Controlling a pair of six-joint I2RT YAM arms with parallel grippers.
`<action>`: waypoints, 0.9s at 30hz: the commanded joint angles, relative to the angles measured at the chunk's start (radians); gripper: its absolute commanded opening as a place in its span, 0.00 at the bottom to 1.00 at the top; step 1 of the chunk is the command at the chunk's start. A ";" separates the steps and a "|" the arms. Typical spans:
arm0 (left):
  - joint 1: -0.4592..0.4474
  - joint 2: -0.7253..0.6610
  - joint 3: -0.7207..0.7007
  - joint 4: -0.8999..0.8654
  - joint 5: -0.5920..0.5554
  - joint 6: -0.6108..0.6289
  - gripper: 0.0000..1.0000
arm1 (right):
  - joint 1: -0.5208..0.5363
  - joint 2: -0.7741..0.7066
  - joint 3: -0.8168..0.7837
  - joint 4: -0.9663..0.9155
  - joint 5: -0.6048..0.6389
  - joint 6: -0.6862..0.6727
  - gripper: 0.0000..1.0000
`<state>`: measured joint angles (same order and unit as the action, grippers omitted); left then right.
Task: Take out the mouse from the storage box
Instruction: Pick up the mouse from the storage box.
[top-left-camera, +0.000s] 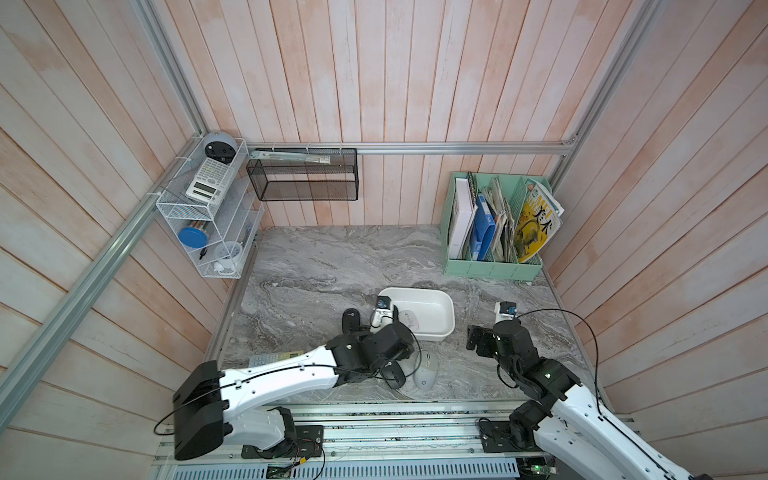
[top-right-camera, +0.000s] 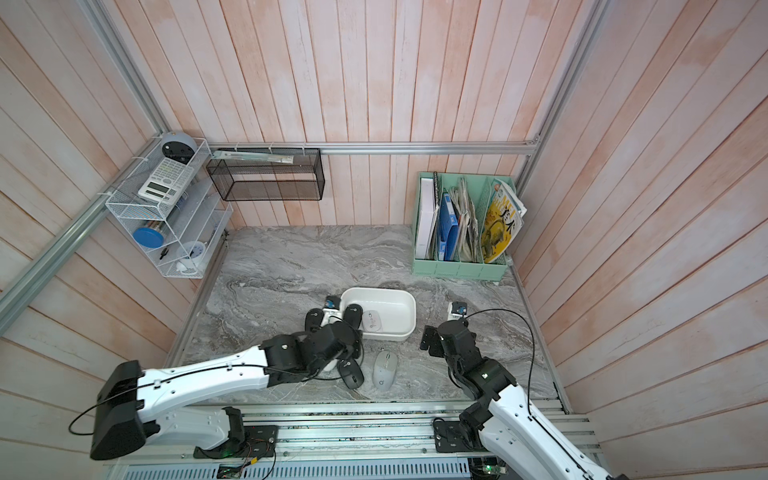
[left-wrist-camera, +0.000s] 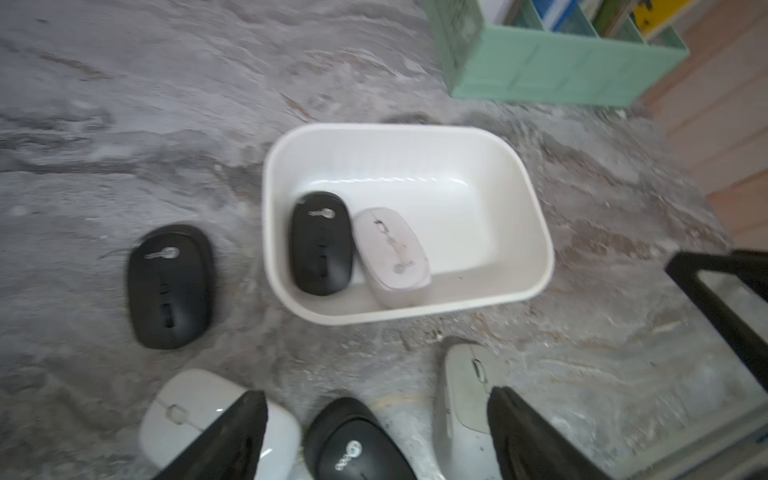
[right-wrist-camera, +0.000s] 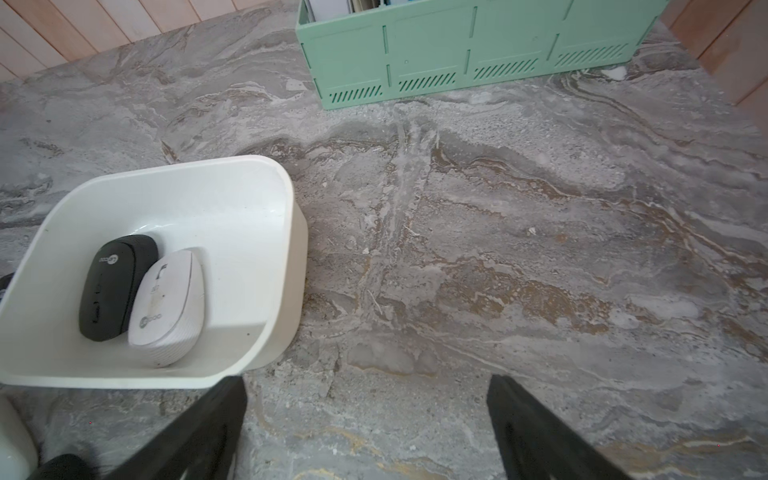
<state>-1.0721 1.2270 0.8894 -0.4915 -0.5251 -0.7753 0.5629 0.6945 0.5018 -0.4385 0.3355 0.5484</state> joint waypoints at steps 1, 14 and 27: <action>0.127 -0.155 -0.113 -0.019 -0.054 0.024 0.92 | 0.025 0.078 0.076 0.048 -0.059 0.004 0.98; 0.365 -0.526 -0.395 0.032 -0.042 0.183 1.00 | 0.247 0.672 0.424 0.133 -0.063 0.013 0.97; 0.367 -0.673 -0.403 -0.013 -0.084 0.176 1.00 | 0.276 1.070 0.705 0.086 -0.183 0.034 0.96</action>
<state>-0.7113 0.5709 0.4908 -0.4931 -0.5770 -0.6086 0.8246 1.7260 1.1645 -0.3206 0.1909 0.5648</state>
